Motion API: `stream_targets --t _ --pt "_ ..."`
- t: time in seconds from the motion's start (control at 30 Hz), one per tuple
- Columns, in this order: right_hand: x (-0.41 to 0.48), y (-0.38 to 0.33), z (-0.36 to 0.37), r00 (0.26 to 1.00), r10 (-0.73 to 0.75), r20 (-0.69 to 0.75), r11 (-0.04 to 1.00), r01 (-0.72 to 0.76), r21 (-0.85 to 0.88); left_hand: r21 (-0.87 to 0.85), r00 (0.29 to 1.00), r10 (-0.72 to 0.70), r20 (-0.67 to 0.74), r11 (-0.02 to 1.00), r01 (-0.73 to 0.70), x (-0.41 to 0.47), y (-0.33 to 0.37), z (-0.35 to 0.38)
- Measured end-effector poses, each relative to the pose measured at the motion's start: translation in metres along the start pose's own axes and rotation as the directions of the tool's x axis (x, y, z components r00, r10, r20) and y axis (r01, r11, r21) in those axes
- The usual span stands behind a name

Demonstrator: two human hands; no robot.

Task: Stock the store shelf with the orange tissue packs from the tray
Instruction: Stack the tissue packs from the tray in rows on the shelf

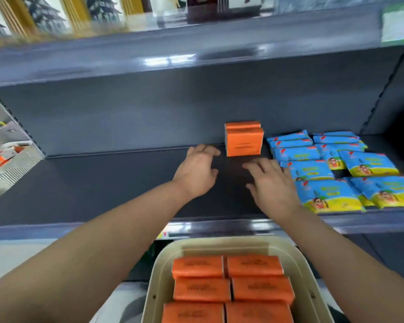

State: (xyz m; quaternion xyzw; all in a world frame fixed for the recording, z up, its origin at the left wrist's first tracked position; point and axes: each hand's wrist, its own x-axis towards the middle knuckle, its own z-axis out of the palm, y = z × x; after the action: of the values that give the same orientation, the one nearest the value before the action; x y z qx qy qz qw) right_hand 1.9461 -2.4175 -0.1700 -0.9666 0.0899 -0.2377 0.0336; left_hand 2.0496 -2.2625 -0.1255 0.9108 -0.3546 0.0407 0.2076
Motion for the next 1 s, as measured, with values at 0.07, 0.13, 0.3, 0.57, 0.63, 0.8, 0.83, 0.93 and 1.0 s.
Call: stream_targets --t 0.07,0.13,0.3,0.57,0.63,0.8,0.83,0.93,1.0 --pt "-0.036 -0.011 -0.008 0.999 -0.037 0.018 0.998 0.036 0.051 0.011 1.0 0.009 0.019 1.0 -0.009 -0.03 0.004 0.0" --pt "-0.071 -0.017 -0.014 0.997 -0.07 0.028 0.994 0.067 0.089 -0.002 0.999 0.013 0.046 1.0 -0.012 -0.061 0.005 0.002" --pt "-0.131 -0.021 -0.019 0.979 -0.057 0.194 0.99 0.03 0.137 -0.053 0.993 -0.016 0.118 0.998 0.022 -0.128 -0.004 0.013" --pt "-0.135 -0.031 -0.008 0.914 0.011 0.405 0.997 -0.041 0.066 -0.072 0.974 -0.155 0.163 0.983 0.169 -0.182 -0.019 0.038" --pt "-0.133 -0.036 -0.003 0.889 0.025 0.457 0.998 -0.049 0.041 -0.064 0.975 -0.162 0.154 0.983 0.173 -0.187 -0.022 0.039" --pt "-0.13 -0.04 0.01 0.856 0.076 0.512 0.992 -0.118 0.049 -0.048 0.977 -0.148 0.153 0.986 0.157 -0.189 -0.028 0.037" --pt "-0.13 -0.04 0.01 0.847 0.089 0.525 0.99 -0.133 0.047 -0.049 0.977 -0.147 0.153 0.987 0.156 -0.189 -0.029 0.038" --pt "-0.131 -0.041 0.011 0.828 0.119 0.548 0.982 -0.18 0.06 -0.059 0.976 -0.15 0.155 0.985 0.161 -0.189 -0.029 0.04" --pt "-0.133 -0.041 0.01 0.837 0.118 0.534 0.979 -0.187 0.076 -0.059 0.975 -0.152 0.162 0.985 0.163 -0.189 -0.029 0.043"
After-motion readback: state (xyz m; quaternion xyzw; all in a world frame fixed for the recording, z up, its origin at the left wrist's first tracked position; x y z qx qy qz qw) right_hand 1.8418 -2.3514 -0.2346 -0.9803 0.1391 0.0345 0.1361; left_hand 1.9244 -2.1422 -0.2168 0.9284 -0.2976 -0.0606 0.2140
